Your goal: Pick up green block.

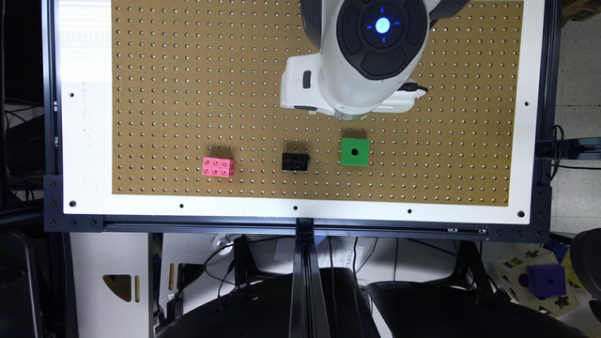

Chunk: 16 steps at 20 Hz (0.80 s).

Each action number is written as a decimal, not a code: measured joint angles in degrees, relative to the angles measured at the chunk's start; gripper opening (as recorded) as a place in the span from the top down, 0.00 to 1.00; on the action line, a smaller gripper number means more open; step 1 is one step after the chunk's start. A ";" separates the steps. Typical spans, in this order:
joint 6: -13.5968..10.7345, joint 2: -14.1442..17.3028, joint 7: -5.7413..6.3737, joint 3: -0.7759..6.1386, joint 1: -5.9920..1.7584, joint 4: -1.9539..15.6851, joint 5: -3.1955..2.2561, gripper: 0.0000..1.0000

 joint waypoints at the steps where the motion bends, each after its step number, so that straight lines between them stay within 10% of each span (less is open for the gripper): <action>1: -0.04 0.00 -0.04 0.00 0.00 -0.03 0.00 0.00; 8: -0.02 0.40 -0.06 0.96 0.06 1.56 0.03 0.00; 16: -0.25 8.98 0.12 2.10 0.10 11.52 0.04 0.00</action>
